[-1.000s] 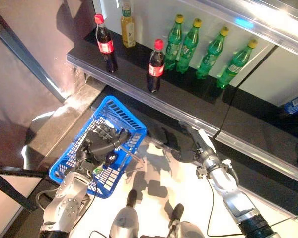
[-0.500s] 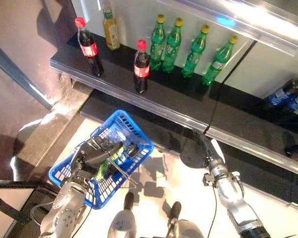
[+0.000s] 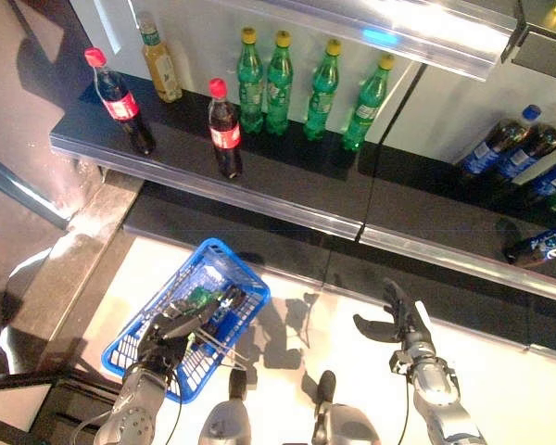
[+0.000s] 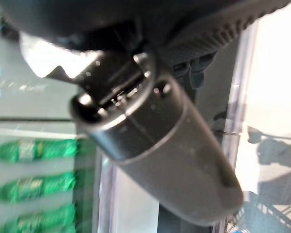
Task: Pick up the drink and place into the basket.
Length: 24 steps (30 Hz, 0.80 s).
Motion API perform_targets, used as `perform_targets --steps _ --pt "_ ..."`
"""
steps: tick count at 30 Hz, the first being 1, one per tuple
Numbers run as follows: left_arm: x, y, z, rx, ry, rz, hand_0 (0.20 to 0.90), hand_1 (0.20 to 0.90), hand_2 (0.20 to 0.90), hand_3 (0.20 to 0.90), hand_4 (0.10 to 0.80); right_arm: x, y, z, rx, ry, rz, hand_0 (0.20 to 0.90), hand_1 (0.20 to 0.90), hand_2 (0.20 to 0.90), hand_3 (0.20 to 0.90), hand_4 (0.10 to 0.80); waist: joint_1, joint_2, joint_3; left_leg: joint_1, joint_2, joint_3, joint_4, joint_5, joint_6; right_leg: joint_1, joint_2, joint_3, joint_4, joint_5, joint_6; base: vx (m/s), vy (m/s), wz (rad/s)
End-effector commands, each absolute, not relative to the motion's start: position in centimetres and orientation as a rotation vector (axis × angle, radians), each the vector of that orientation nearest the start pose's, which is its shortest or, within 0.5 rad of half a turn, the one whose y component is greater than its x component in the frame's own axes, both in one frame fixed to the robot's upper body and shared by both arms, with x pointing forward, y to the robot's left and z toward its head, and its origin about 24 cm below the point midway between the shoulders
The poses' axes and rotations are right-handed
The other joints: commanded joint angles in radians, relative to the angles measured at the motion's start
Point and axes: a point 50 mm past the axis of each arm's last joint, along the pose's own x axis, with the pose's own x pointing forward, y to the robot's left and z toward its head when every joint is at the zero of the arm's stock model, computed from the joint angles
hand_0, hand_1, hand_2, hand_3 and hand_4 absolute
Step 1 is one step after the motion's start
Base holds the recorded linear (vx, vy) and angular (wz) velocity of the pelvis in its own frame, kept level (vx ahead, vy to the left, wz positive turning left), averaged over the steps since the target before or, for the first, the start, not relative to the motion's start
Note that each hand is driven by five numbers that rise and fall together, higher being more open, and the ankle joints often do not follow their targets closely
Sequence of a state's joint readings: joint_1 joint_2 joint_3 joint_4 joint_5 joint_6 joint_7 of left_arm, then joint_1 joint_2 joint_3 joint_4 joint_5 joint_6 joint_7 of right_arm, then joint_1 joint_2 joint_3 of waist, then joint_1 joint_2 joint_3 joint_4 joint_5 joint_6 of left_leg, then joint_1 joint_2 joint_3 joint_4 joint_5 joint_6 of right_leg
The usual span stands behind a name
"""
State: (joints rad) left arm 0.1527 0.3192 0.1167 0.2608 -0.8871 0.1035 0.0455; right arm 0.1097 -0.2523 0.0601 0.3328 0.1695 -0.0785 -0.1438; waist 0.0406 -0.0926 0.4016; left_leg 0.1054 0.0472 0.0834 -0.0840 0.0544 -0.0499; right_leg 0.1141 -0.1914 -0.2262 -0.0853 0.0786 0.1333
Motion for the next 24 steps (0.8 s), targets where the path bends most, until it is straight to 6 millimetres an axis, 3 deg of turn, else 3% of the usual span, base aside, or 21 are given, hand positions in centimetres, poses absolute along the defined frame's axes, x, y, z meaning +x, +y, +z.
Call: perform_targets --steps 1,7,9,13,18,24 --pt "22.5 29.7 4.9 -0.494 -0.197 0.306 0.3 0.3 0.3 0.2 0.1 18.6 -23.7 -4.9 -0.096 0.347 -0.205 0.9 0.9 0.9 0.9 0.8 0.002 0.073 -0.337 0.039 0.051 0.02 -0.003 -0.075 -0.046 0.019 -0.074 0.011 0.033 -0.035 0.065 0.004 0.021 -0.1" --pt "21.3 30.9 0.7 -0.519 -0.036 0.415 0.3 0.3 0.3 0.2 0.1 17.5 -24.9 -6.9 0.009 0.436 -0.286 0.9 0.9 0.9 0.9 0.8 -0.012 0.072 -0.342 0.038 0.044 0.031 0.001 -0.08 -0.039 0.012 -0.066 0.032 0.033 -0.031 0.059 -0.002 0.018 -0.08" --pt "21.3 30.9 0.7 -0.519 -0.032 0.417 0.3 0.3 0.3 0.2 0.1 17.5 -24.9 -6.9 0.009 0.438 -0.287 0.9 0.9 0.9 0.9 0.8 -0.012 0.072 -0.342 0.038 0.044 0.031 0.001 -0.08 -0.039 0.012 -0.065 0.033 0.033 -0.031 0.059 -0.001 0.007 -0.05" --pt "20.6 31.0 -1.7 -0.513 0.062 0.457 0.3 0.3 0.3 0.2 0.1 16.6 -25.6 -8.3 0.035 0.508 -0.317 0.9 0.9 0.9 0.9 0.8 -0.015 0.073 -0.347 0.036 0.042 0.036 0.003 -0.082 -0.036 0.01 -0.058 0.045 0.031 -0.03 0.056 0.004 0.007 -0.13" --pt "18.4 30.6 -6.5 -0.495 0.31 0.517 0.3 0.3 0.3 0.2 0.1 14.1 -26.7 -11.1 0.061 0.675 -0.317 0.9 0.9 0.9 0.9 0.8 -0.02 0.08 -0.364 0.031 0.038 0.05 0.005 -0.084 -0.031 0.0 -0.048 0.058 0.036 -0.033 0.048 0.007 0.014 -0.03" --pt "15.7 30.2 -9.8 -0.441 0.524 0.53 0.3 0.3 0.3 0.2 0.1 11.4 -27.5 -13.1 0.046 0.836 -0.316 0.9 0.9 0.9 0.9 0.8 -0.017 0.087 -0.376 0.027 0.033 0.054 0.009 -0.089 -0.024 -0.004 -0.045 0.064 0.041 -0.04 0.042 0.0 0.005 -0.05"
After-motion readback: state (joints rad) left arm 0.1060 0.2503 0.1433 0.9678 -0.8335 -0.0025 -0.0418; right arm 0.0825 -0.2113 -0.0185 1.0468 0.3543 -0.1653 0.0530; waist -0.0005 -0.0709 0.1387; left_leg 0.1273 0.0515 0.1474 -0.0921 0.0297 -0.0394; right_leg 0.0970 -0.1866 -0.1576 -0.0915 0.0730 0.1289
